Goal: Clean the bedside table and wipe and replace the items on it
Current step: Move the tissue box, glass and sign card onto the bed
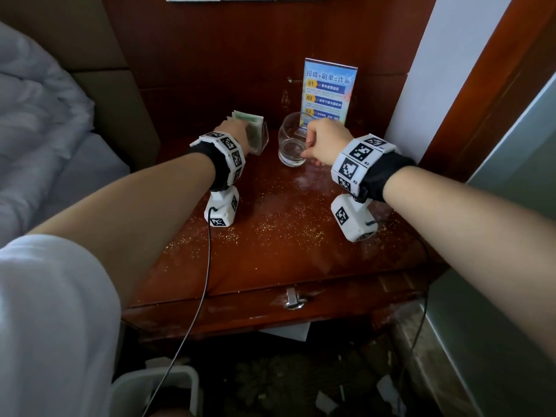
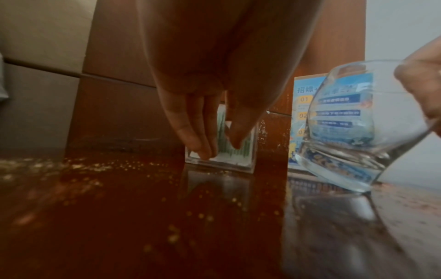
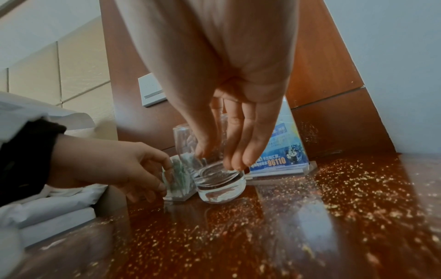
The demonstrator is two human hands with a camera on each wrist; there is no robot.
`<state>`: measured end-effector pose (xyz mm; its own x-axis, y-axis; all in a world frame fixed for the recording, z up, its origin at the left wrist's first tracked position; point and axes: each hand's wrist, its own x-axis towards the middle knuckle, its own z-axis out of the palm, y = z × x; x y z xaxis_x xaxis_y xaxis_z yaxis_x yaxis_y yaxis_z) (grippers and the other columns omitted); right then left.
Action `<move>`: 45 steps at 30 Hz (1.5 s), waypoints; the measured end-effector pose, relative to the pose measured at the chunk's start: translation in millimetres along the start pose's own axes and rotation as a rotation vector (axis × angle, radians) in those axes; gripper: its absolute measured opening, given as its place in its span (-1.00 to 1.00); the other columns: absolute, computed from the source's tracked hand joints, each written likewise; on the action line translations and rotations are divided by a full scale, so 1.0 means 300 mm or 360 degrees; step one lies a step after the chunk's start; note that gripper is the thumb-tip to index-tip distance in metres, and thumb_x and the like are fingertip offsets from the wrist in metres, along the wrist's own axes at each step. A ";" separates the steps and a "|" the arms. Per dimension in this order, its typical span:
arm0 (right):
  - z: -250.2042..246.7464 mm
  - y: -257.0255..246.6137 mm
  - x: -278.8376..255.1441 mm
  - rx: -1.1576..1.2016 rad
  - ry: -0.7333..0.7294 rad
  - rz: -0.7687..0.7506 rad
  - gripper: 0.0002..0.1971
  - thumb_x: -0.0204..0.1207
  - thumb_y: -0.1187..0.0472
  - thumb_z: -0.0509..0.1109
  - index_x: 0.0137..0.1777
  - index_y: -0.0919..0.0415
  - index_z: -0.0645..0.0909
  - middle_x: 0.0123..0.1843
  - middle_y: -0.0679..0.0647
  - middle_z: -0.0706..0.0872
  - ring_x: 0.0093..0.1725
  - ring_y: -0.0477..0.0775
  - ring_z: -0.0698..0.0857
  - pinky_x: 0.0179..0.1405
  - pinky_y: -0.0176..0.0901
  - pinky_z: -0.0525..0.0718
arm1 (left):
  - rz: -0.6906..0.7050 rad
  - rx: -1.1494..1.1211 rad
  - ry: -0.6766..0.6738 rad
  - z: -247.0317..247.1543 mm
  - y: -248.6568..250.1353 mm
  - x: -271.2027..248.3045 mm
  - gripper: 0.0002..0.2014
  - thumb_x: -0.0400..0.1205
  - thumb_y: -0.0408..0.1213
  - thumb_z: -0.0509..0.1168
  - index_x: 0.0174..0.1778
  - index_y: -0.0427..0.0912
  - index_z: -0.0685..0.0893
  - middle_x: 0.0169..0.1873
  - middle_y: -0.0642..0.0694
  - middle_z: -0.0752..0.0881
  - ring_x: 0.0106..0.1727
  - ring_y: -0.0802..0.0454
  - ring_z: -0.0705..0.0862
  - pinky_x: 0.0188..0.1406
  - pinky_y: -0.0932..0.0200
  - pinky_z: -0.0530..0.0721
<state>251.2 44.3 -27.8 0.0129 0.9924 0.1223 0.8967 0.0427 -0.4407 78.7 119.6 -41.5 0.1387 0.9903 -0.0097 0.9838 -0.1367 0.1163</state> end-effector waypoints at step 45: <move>-0.054 -1.359 -0.805 0.0476 -0.0626 -0.1544 -0.90 0.50 0.30 0.45 -0.14 0.24 0.56 -0.41 0.14 0.72 -0.45 0.09 0.69 -0.26 -0.03 0.73 | -0.0948 0.0494 -0.0215 -0.665 -0.861 -1.665 -0.54 0.67 -0.08 0.22 -0.49 -0.24 0.69 -0.89 0.17 0.51 -0.73 0.30 0.54 -0.13 0.28 0.65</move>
<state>-110.3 -214.5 136.9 -0.8328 0.4862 0.2648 0.3040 0.8013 -0.5152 -267.4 -334.5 131.4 -0.4433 0.8896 -0.1097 0.8808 0.4096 -0.2374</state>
